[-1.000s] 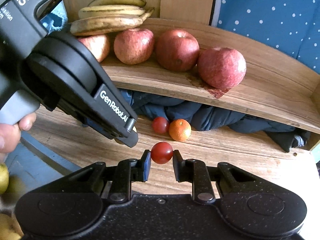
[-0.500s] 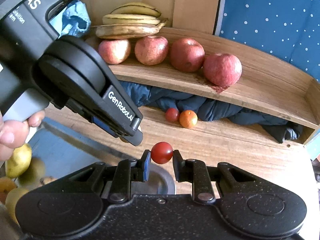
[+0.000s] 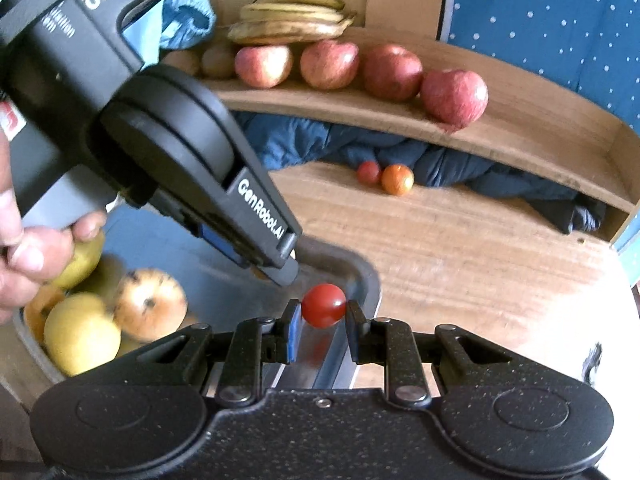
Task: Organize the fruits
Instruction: 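Carry the kiwi with left tool while right tool carries the tomato to the tray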
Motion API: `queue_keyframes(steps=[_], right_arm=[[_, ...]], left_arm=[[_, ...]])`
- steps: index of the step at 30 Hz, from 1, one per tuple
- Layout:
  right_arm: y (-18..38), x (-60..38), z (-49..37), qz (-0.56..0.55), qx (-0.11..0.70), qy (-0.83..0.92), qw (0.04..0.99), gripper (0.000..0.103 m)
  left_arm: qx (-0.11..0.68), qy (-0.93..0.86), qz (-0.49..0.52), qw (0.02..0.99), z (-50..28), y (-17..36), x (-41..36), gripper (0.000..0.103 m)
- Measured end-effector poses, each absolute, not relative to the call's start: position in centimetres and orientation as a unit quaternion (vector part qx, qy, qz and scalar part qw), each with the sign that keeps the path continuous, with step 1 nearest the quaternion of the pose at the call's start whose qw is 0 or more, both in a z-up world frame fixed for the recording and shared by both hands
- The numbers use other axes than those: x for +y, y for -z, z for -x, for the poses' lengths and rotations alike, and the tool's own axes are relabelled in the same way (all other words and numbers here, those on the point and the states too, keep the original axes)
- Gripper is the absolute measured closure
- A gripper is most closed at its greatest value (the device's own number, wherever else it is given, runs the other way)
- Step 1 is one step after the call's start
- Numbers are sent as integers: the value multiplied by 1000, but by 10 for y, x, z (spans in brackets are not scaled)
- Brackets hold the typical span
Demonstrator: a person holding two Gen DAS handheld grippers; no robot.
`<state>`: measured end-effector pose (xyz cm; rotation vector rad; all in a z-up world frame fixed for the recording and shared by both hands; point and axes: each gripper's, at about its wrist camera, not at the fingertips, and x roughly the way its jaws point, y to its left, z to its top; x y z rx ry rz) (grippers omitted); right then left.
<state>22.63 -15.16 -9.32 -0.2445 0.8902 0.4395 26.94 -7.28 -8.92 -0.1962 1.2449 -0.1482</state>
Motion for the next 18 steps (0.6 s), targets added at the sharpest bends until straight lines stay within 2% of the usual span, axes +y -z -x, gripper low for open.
queue_keyframes(steps=[18], right_arm=[[105,-157,-189,114,450,-225,857,78]], left_arm=[[606,70,89,787,-250,88,-79,75]])
